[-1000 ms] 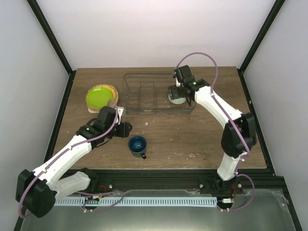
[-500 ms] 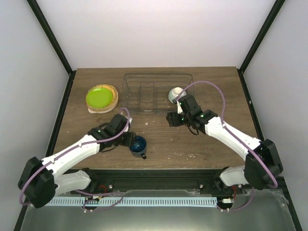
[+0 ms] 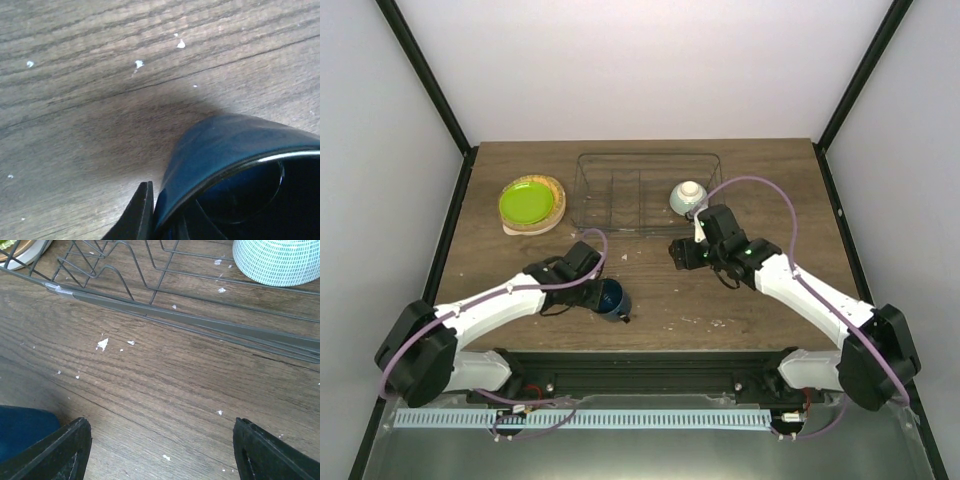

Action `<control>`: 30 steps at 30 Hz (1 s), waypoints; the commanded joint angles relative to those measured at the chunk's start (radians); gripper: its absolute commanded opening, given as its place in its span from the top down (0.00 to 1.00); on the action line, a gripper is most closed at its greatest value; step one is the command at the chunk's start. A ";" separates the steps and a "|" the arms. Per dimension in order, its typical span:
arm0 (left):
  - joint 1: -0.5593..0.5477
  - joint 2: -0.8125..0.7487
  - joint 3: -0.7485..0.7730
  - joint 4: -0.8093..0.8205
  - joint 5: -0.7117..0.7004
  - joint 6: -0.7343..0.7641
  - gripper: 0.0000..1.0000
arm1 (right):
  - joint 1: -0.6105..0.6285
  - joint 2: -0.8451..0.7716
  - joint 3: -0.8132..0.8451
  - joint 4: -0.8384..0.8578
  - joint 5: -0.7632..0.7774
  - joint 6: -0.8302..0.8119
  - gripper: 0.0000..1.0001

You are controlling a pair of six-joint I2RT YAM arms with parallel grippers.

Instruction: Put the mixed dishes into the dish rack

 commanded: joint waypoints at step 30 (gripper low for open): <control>-0.009 -0.690 -0.583 1.223 -0.123 0.139 1.00 | 0.006 -0.094 -0.456 1.155 -1.037 0.549 0.24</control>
